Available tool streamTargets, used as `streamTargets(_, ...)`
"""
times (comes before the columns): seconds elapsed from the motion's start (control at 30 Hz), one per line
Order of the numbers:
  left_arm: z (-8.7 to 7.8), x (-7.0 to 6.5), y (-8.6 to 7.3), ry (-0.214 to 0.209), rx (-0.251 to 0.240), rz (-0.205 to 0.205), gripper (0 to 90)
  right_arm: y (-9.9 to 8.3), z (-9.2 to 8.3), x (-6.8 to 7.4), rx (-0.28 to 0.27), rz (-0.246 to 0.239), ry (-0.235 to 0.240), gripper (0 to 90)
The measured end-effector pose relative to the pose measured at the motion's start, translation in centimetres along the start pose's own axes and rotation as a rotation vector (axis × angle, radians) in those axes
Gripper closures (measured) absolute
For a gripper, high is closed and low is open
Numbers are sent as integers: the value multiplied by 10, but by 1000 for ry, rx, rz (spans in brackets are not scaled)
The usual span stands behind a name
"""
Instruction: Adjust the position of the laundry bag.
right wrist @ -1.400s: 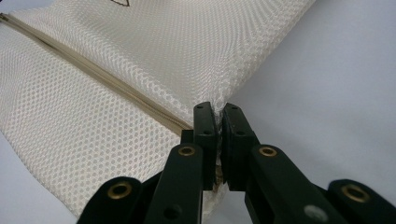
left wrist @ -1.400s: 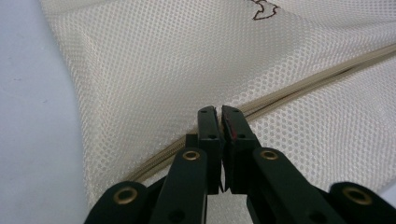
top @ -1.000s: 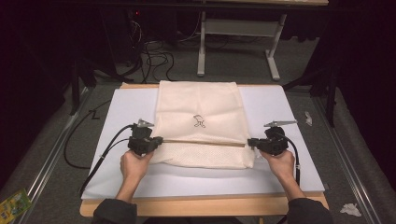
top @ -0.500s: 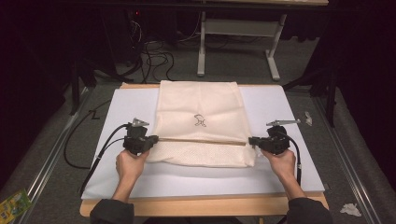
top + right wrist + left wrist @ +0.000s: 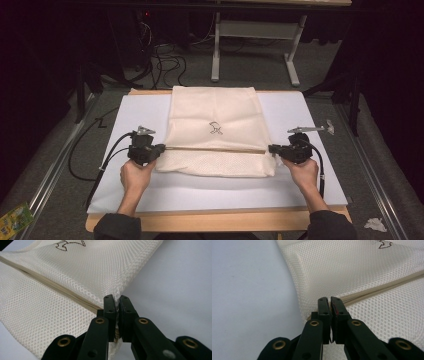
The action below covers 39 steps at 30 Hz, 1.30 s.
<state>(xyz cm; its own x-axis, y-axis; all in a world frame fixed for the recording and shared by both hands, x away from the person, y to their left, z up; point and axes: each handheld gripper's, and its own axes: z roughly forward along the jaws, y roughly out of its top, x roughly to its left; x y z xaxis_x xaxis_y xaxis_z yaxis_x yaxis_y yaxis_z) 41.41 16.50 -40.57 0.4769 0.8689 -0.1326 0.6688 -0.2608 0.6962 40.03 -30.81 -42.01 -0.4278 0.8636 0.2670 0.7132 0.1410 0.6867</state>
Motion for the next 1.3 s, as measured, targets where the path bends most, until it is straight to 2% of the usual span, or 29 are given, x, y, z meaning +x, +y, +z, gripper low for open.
streamTargets(0.13,0,1,1,9,1,3,875,1,1,0,1,2,3,872)
streamTargets(0.17,0,2,1,16,1,5,875,1,1,-1,6,1,-10,872)
streamTargets(0.33,-1,4,3,12,-1,4,875,2,1,-5,-1,14,-10,872)
streamTargets(0.57,3,6,3,20,-5,-1,875,15,-1,-5,-3,5,-31,872)
streamTargets(0.8,3,5,3,18,-1,0,874,18,0,-7,0,7,-38,871)
streamTargets(0.9,4,4,1,26,3,13,874,18,0,-5,5,-4,-45,870)
streamTargets(0.97,7,6,0,11,3,-1,874,18,-1,-2,9,-20,-59,870)
streamTargets(1.13,12,5,-2,27,3,9,874,17,0,-3,6,-14,-66,869)
streamTargets(1.23,15,7,-2,21,3,-3,875,16,0,-4,-2,-12,-57,869)
streamTargets(1.3,14,6,-3,30,12,11,875,14,1,-4,3,-19,-62,869)
